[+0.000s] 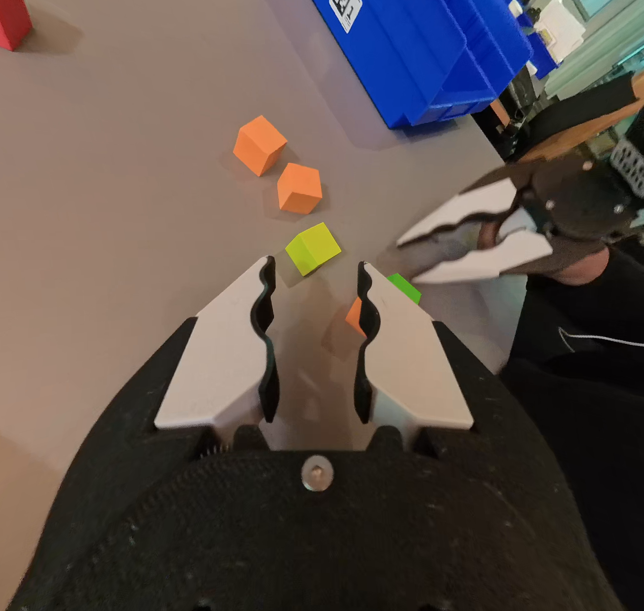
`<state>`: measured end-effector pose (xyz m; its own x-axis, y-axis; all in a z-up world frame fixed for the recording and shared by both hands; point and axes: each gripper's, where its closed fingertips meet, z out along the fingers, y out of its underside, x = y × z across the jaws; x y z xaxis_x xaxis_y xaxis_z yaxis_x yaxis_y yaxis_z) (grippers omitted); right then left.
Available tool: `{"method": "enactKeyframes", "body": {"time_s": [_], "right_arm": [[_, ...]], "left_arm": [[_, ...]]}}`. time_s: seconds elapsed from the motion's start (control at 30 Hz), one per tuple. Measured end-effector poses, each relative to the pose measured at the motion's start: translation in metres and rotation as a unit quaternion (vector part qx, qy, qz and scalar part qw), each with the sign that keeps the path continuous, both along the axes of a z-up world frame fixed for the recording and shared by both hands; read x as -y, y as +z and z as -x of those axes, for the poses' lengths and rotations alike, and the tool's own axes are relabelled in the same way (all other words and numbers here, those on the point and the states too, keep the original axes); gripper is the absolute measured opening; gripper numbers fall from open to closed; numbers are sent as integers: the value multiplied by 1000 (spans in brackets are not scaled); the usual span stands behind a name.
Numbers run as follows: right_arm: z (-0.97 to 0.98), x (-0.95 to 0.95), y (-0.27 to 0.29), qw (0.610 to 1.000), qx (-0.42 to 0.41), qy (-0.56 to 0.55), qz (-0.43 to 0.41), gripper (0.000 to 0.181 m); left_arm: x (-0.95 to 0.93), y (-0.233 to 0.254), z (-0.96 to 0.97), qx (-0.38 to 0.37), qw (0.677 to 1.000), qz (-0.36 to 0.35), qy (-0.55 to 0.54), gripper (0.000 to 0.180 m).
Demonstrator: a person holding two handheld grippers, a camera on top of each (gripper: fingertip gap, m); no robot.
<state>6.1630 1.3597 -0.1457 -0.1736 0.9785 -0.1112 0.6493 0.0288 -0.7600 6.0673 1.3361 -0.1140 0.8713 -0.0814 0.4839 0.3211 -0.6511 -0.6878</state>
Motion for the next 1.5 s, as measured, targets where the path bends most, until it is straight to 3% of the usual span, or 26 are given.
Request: {"method": "enactKeyframes", "body": {"time_s": [0.17, 0.27, 0.4, 0.47, 0.67, 0.77, 1.03, 1.3, 1.5], "right_arm": [[44, -53, 10, 995, -35, -88, -18, 52], [71, -58, 6, 995, -40, -92, -17, 54], [92, -56, -10, 996, -13, -81, -18, 43], [92, -56, -13, 996, -5, -78, -41, 25], [69, -46, 14, 996, -31, -76, -41, 25], [49, -42, 32, 994, -52, -80, -45, 25], [20, -40, 37, 992, -50, -109, -33, 25], [22, 14, 75, 995, -101, 10, -3, 25], [31, 41, 66, 994, -82, 68, 7, 29]], "left_arm": [[-17, -17, -15, -48, 998, 19, -31, 42], [-25, -34, -12, -96, 994, 48, -32, 42], [-29, -28, -17, -79, 995, 31, -46, 29], [-25, -23, -12, -83, 995, 24, -43, 29], [-4, 22, -9, -25, 999, -27, -35, 29], [10, 57, -32, 18, 993, -77, -88, 29], [15, 24, -66, -38, 986, -19, -159, 30], [19, 24, -61, -39, 989, -14, -141, 46], [25, 31, -38, -13, 994, -29, -106, 50]]}}
